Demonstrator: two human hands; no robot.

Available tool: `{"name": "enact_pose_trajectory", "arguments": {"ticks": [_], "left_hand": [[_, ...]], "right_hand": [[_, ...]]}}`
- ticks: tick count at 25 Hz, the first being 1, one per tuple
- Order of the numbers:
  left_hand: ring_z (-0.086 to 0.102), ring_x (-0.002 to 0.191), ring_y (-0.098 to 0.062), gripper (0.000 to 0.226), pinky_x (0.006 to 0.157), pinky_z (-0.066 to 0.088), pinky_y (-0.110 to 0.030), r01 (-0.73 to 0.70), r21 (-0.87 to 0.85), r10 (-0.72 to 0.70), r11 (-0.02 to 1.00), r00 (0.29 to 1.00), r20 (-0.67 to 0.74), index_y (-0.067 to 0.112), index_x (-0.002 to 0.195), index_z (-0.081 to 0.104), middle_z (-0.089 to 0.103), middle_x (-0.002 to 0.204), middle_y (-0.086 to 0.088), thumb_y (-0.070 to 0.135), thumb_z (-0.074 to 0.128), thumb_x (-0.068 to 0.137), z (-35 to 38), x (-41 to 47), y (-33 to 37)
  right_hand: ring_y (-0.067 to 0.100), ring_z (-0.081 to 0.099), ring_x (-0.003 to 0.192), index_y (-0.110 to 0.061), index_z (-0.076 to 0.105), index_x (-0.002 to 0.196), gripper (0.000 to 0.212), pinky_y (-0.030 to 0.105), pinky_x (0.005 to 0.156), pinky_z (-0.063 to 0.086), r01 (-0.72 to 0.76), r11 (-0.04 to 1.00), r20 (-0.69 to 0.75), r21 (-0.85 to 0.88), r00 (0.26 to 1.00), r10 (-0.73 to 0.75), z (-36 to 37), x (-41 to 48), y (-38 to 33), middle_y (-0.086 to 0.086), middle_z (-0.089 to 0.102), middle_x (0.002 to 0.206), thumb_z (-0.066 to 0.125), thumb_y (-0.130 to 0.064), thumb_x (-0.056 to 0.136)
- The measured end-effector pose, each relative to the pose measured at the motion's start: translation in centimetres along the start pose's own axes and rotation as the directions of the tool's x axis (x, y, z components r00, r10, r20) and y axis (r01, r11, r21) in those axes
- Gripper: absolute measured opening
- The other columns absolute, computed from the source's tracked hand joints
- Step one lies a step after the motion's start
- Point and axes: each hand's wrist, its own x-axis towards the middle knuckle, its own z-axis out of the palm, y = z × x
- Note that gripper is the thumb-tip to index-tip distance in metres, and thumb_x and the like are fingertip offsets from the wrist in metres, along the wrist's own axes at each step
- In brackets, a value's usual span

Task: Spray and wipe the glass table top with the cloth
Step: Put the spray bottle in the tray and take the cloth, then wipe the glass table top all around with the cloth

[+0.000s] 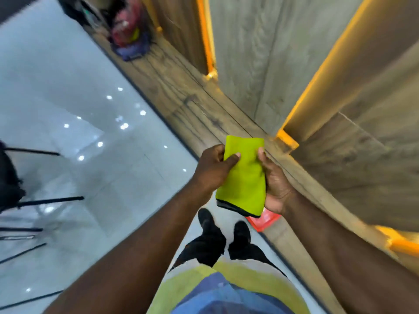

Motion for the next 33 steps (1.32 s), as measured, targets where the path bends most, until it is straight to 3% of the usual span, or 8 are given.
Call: {"name": "enact_pose_trajectory", "arguments": {"ticks": [7,12,18,22,23,26,28,33], "left_hand": [[0.071,0.106,-0.025,0.025,0.093,0.059,-0.040,-0.225,-0.377,0.189,0.898,0.973,-0.129,0.007,0.128,0.065,0.075,0.118,-0.011,0.011,0.057,0.105,-20.4,-9.3,1.4],[0.066,0.118,-0.039,0.026,0.105,0.053,-0.053,-0.365,-0.505,0.073,0.782,0.859,-0.507,0.005,0.129,0.063,0.070,0.128,-0.021,0.011,0.056,0.104,-37.1,-17.3,-4.8],[0.067,0.118,-0.043,0.031,0.095,0.058,-0.052,-0.467,-0.543,-0.175,0.698,0.623,-0.762,0.006,0.132,0.063,0.074,0.122,-0.019,0.021,0.059,0.104,-52.5,-26.7,-13.0],[0.065,0.108,-0.023,0.061,0.088,0.053,-0.036,-0.272,-0.239,-0.191,0.932,0.191,-0.963,0.024,0.119,0.067,0.068,0.114,-0.004,0.065,0.072,0.074,-58.1,-28.4,-16.0],[0.065,0.106,-0.018,0.069,0.085,0.052,-0.034,-0.236,-0.227,-0.187,0.945,0.182,-0.965,0.026,0.118,0.068,0.068,0.115,-0.001,0.072,0.070,0.067,-59.2,-28.4,-16.6],[0.072,0.108,-0.018,0.077,0.085,0.060,-0.042,-0.311,-0.431,-0.262,0.847,0.461,-0.848,0.026,0.130,0.067,0.075,0.119,0.001,0.074,0.075,0.071,-62.6,-27.1,-17.0],[0.074,0.110,-0.024,0.059,0.093,0.061,-0.050,-0.388,-0.492,-0.256,0.779,0.520,-0.815,0.022,0.129,0.068,0.077,0.119,-0.004,0.056,0.079,0.084,-64.9,-26.3,-16.7],[0.070,0.113,-0.044,0.056,0.096,0.054,-0.068,-0.558,-0.506,-0.410,0.657,0.300,-0.862,0.010,0.125,0.070,0.074,0.120,-0.022,0.043,0.086,0.082,-73.2,-26.9,-18.0]], "right_hand": [[0.033,0.069,0.129,-0.012,0.072,0.138,0.108,0.051,0.097,0.063,-0.012,0.939,0.387,-0.345,0.909,0.154,17.7,5.4,2.1,0.017,0.067,0.145,0.108,-0.052,0.044],[0.029,0.071,0.126,-0.013,0.073,0.135,0.037,0.038,0.095,0.063,0.172,0.812,0.493,-0.557,0.856,0.157,34.2,10.2,10.9,0.016,0.071,0.141,0.070,-0.024,0.100],[0.027,0.078,0.111,-0.014,0.070,0.133,0.033,0.038,0.081,0.066,0.283,0.698,0.525,-0.658,0.837,0.156,51.6,11.7,25.0,0.011,0.079,0.125,0.065,-0.027,0.103],[0.031,0.078,0.111,-0.013,0.074,0.128,0.034,0.041,0.081,0.067,0.227,0.648,0.503,-0.727,0.819,0.277,58.9,13.5,30.3,0.012,0.080,0.121,0.067,-0.034,0.102],[0.032,0.078,0.109,-0.012,0.075,0.125,0.034,0.044,0.082,0.066,0.217,0.636,0.498,-0.741,0.813,0.303,60.7,14.3,31.7,0.014,0.080,0.119,0.066,-0.035,0.101],[0.037,0.079,0.105,-0.011,0.077,0.117,0.034,0.051,0.085,0.066,0.228,0.574,0.520,-0.786,0.747,0.415,65.9,17.7,36.1,0.019,0.080,0.115,0.062,-0.038,0.104],[0.035,0.079,0.103,-0.010,0.075,0.120,0.035,0.048,0.082,0.067,0.259,0.546,0.559,-0.796,0.659,0.502,69.0,19.5,38.6,0.018,0.080,0.115,0.057,-0.037,0.106],[0.029,0.074,0.120,-0.017,0.061,0.141,0.044,0.038,0.090,0.064,0.249,0.481,0.542,-0.841,0.400,0.739,77.6,25.1,43.7,0.007,0.078,0.128,0.068,-0.024,0.098]]}}
